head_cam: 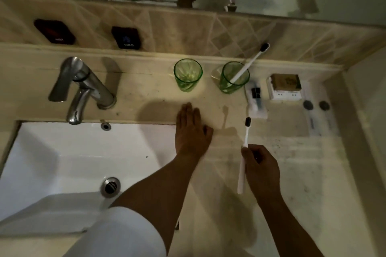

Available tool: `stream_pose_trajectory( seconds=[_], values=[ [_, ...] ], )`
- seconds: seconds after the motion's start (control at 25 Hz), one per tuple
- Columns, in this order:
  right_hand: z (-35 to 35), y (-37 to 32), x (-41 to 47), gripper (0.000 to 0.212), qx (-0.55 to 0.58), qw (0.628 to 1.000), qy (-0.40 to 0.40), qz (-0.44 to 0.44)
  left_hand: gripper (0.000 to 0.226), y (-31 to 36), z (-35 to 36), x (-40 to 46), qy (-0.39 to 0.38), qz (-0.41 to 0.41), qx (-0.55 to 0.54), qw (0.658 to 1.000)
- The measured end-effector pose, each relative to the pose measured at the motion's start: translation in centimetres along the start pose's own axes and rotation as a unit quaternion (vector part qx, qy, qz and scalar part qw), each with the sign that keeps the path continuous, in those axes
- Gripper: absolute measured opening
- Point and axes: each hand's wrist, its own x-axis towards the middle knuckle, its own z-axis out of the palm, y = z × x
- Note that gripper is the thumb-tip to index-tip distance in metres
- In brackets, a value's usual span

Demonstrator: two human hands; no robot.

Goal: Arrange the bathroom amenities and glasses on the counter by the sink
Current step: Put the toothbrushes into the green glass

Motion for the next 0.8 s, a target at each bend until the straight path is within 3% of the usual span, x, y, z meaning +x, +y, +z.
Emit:
stream_pose_trajectory(
  seconds=[0.28, 0.48, 0.56, 0.64, 0.8],
  values=[
    [1.2, -2.7, 2.1, 0.013, 0.007, 1.000, -0.024, -0.003, 0.064, 0.1, -0.6, 0.0, -0.012, 0.001, 0.006, 1.000],
    [2.4, -7.8, 6.7, 0.010, 0.054, 0.998, -0.013, -0.041, 0.048, -4.1, -2.5, 2.3, 0.002, 0.084, 0.031, 0.996],
    [3.3, -10.1, 8.3, 0.002, 0.088, 0.994, -0.017, -0.067, 0.042, -7.2, -3.7, 3.9, 0.023, 0.068, 0.055, 0.996],
    [4.4, -11.9, 9.5, 0.008, 0.114, 0.989, -0.024, -0.088, 0.036, -9.9, -5.0, 5.6, 0.050, 0.040, 0.089, 0.994],
    [6.2, -13.7, 10.6, 0.005, 0.187, 0.978, -0.034, -0.084, 0.039, -12.1, -6.7, 10.3, 0.034, 0.013, 0.149, 0.988]
  ],
)
